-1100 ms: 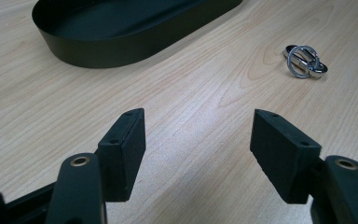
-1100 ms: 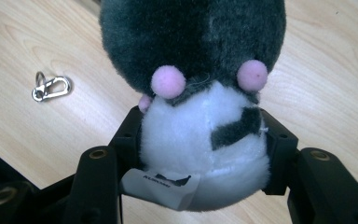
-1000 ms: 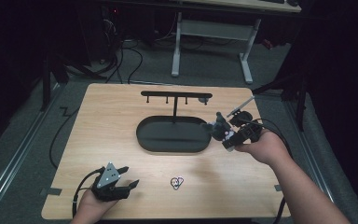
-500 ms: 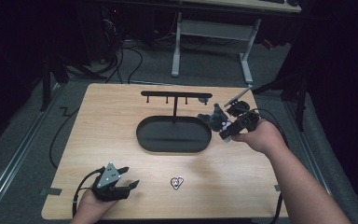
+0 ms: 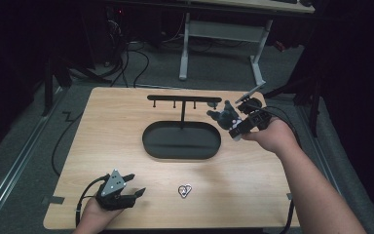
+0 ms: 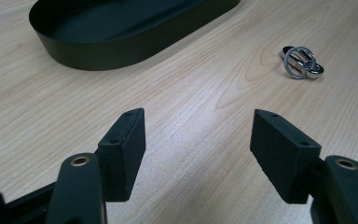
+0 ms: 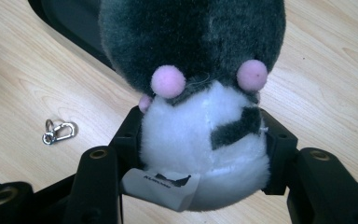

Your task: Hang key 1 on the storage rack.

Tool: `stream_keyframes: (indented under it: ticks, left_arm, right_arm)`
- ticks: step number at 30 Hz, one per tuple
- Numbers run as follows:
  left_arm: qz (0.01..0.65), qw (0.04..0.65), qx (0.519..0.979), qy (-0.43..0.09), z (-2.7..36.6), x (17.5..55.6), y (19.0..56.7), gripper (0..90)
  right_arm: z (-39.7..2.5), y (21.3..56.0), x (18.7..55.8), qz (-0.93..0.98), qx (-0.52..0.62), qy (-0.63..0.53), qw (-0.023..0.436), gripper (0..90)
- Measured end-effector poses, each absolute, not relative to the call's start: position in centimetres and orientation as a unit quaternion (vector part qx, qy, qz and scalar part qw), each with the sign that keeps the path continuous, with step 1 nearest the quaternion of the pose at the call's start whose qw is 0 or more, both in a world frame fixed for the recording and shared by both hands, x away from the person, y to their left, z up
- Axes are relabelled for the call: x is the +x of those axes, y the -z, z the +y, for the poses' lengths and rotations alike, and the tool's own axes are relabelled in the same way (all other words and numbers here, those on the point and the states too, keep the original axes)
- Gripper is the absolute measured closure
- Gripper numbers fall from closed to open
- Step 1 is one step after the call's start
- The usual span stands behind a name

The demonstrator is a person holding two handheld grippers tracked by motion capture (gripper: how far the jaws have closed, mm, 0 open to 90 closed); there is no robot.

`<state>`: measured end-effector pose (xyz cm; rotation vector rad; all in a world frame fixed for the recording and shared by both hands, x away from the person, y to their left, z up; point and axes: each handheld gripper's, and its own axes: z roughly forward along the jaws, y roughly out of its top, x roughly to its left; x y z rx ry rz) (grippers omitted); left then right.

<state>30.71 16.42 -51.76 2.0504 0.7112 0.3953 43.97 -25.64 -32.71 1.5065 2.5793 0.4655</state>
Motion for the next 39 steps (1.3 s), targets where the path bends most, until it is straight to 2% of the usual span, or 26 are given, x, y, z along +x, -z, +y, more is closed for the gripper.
stream_keyframes:
  ticks: [19, 26, 39]
  left_arm:
    - [0.281, 0.448, 0.834, -0.155, 16.3, 30.7, 51.8, 36.4]
    - [0.279, 0.447, 0.836, -0.153, 16.2, 30.8, 51.9, 36.4]
    - [0.275, 0.444, 0.839, -0.152, 16.1, 30.7, 51.9, 36.4]
  right_arm:
    - [-25.1, 31.4, 45.4, 0.841, 0.508, -0.172, 0.078, 47.0]
    - [-26.7, 32.8, 45.6, 0.826, 0.531, -0.171, 0.079, 46.9]
    - [-26.9, 35.8, 45.2, 0.825, 0.536, -0.161, 0.074, 46.8]
